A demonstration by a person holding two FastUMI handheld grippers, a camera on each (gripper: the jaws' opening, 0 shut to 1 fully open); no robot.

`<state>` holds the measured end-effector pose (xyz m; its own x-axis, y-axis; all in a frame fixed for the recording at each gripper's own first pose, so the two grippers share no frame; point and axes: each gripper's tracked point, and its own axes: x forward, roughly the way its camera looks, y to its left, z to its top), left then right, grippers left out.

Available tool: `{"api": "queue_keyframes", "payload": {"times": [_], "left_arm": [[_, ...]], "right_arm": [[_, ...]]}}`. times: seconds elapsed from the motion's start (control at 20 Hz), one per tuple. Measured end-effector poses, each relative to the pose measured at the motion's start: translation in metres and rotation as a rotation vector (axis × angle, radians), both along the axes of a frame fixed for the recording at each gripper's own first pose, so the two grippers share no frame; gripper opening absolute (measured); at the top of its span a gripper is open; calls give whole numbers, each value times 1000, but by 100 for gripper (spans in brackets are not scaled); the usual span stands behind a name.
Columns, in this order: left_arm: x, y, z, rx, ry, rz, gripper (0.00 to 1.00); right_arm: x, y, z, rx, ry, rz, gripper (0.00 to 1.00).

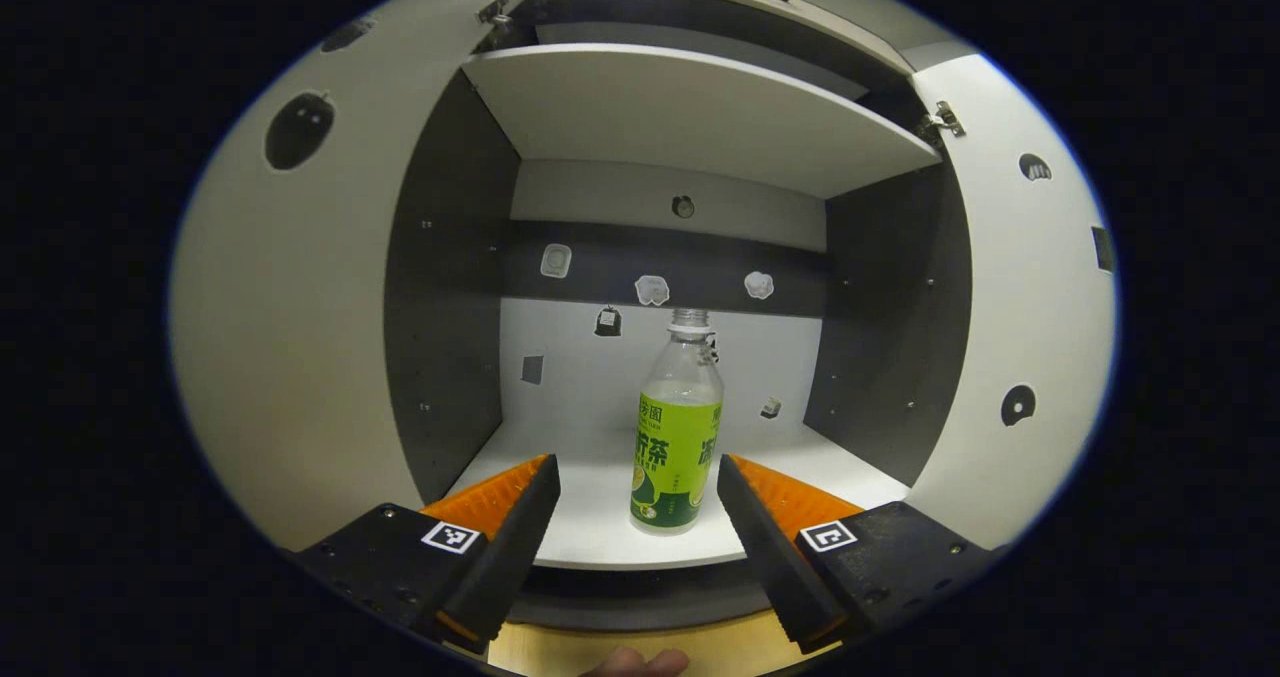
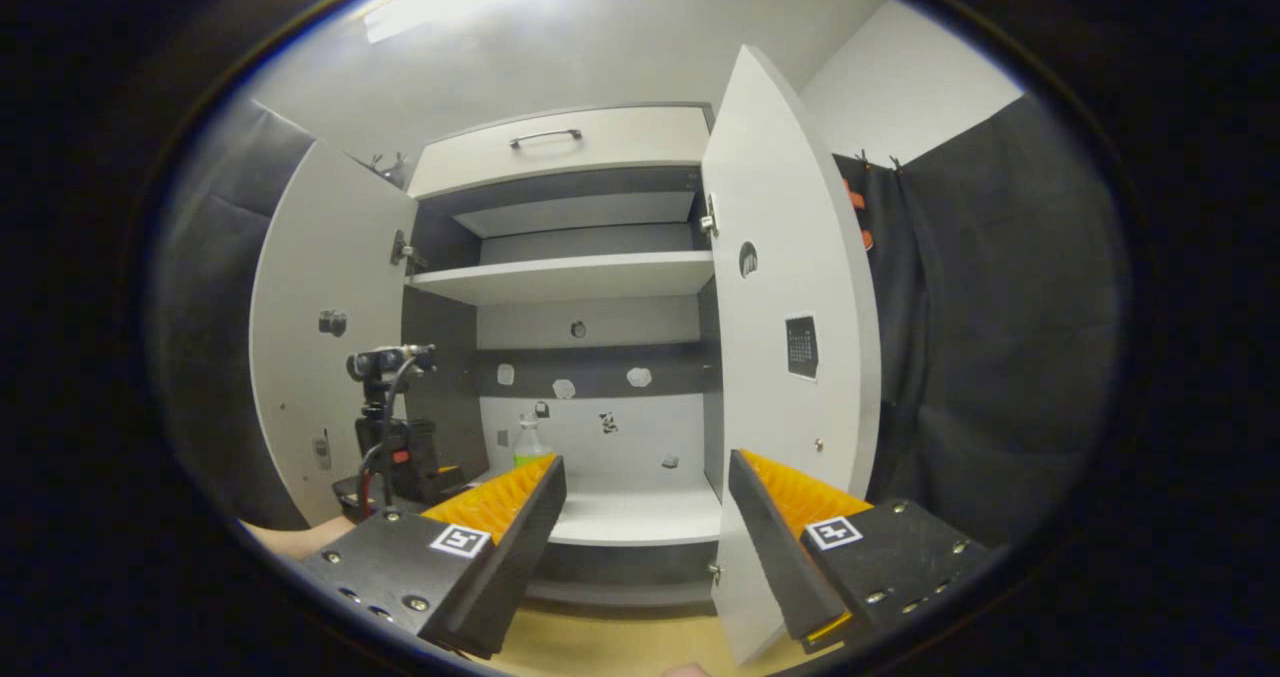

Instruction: Grasp the bottle in the cabinet with the left hand and place it on the coaster, then close the right door with the right hand and the left door with the left hand.

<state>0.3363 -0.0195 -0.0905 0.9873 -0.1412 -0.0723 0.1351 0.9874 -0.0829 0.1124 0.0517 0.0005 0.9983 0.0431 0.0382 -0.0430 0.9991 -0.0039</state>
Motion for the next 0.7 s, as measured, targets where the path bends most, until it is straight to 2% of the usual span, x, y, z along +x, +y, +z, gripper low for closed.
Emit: {"api": "queue_keyframes", "payload": {"times": [0.4, 0.6, 0.65, 0.7], "left_arm": [[57, -29, 3, 66, -63, -26, 100], [81, -36, 10, 47, -67, -24, 100], [86, -39, 11, 41, -67, -28, 100], [91, -43, 10, 34, -58, -46, 100]], "right_arm": [[14, -12, -22, -30, 64, -36, 99], [10, -17, -19, -34, 61, -45, 99], [7, -19, -19, -35, 62, -50, 94], [5, -22, -20, -35, 63, -59, 99]]}}
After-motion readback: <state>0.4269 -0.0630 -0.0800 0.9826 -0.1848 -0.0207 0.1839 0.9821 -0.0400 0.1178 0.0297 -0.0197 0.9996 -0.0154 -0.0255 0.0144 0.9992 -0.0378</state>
